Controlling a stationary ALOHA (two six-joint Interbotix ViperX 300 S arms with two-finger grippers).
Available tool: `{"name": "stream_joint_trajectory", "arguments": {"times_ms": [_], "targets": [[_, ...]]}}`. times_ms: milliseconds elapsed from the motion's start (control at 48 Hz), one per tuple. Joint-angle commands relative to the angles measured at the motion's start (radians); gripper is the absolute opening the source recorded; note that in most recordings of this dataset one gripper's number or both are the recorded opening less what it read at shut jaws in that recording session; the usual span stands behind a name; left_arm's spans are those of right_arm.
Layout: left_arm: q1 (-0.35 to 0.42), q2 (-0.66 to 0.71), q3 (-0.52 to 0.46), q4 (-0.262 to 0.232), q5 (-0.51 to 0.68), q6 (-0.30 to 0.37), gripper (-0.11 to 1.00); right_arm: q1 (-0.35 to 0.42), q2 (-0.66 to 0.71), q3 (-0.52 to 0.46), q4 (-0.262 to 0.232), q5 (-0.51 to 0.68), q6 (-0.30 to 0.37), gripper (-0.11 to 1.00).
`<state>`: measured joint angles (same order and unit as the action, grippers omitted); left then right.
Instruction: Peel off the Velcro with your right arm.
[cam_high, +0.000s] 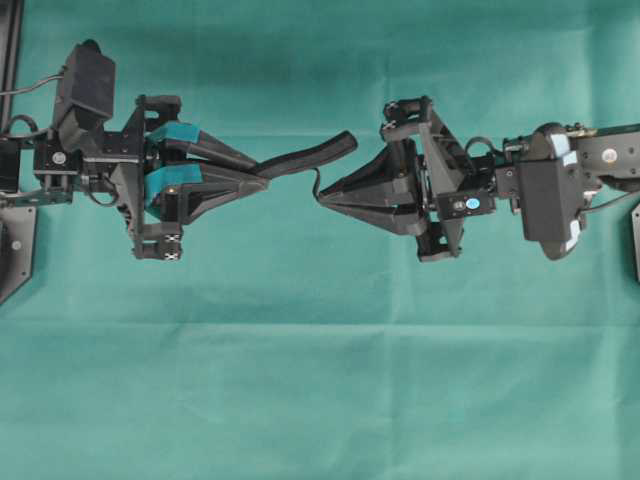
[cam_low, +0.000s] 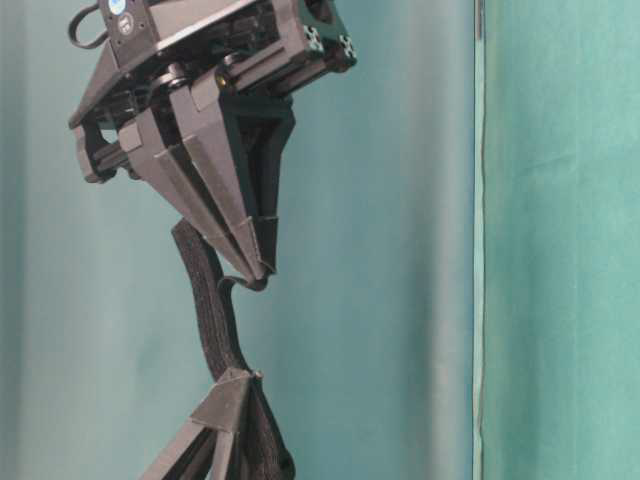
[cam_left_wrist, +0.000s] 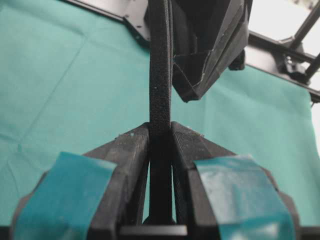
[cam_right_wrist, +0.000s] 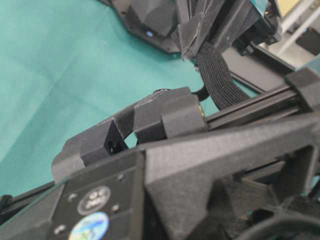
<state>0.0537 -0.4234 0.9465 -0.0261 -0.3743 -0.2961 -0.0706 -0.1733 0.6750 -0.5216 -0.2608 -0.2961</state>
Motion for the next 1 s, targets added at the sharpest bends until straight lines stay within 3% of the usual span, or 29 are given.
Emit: {"name": "stream_joint_trajectory", "arguments": {"times_ms": [0,208,437,562,978], "targets": [[0.002,-0.005,-0.015,0.002,-0.011,0.002,0.11,-0.002,-0.021,-0.009,0.009,-0.009,0.002,0.09],[-0.002,-0.012,-0.009,0.002,-0.015,0.003,0.11,-0.003,-0.032,0.002,0.029,-0.006,0.003,0.09],[-0.003,-0.011,-0.009,0.003,-0.043,0.018,0.11,-0.011,-0.051,0.031,0.132,-0.011,0.006,0.09],[-0.003,-0.005,-0.015,0.003,-0.051,0.038,0.11,-0.011,-0.040,0.041,0.161,-0.037,0.006,0.09],[-0.003,0.000,-0.020,0.003,-0.106,0.049,0.11,-0.012,0.048,0.023,0.164,-0.130,0.006,0.09]]}}
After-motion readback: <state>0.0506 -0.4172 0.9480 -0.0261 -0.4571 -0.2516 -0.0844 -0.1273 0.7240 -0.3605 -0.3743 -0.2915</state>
